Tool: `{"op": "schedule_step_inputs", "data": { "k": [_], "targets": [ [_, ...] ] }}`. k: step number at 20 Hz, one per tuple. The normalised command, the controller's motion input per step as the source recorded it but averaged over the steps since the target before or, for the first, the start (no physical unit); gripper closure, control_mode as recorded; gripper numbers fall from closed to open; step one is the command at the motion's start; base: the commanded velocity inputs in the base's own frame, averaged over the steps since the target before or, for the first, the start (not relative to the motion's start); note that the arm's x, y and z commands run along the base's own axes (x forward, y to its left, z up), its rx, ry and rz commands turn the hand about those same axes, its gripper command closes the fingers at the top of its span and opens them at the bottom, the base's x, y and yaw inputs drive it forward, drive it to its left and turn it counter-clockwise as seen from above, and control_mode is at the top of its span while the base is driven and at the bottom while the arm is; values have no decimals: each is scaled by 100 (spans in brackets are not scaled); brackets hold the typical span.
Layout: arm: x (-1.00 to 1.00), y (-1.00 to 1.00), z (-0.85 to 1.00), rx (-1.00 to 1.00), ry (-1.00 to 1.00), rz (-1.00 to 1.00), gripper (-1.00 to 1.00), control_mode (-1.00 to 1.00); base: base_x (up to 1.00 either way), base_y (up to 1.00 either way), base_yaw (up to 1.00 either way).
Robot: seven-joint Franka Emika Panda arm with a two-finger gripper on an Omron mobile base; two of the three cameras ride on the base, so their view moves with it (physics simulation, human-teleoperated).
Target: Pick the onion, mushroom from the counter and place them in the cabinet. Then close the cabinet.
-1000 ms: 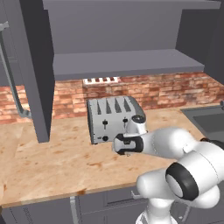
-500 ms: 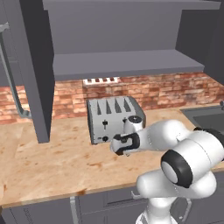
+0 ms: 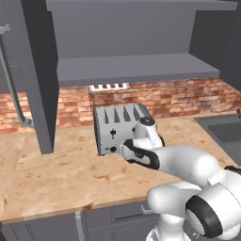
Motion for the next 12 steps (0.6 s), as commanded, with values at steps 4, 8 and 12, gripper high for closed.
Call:
{"op": "schedule_step_inputs", "data": {
  "k": [4,8,12],
  "targets": [
    [-68,-3,100,0,-26,0,100,-100,0,0,0],
    [-58,-19,100,1,-12,0,100,-100,0,0,0],
    [-49,-34,100,0,-15,0,100,-100,0,0,0]
  ]
}}
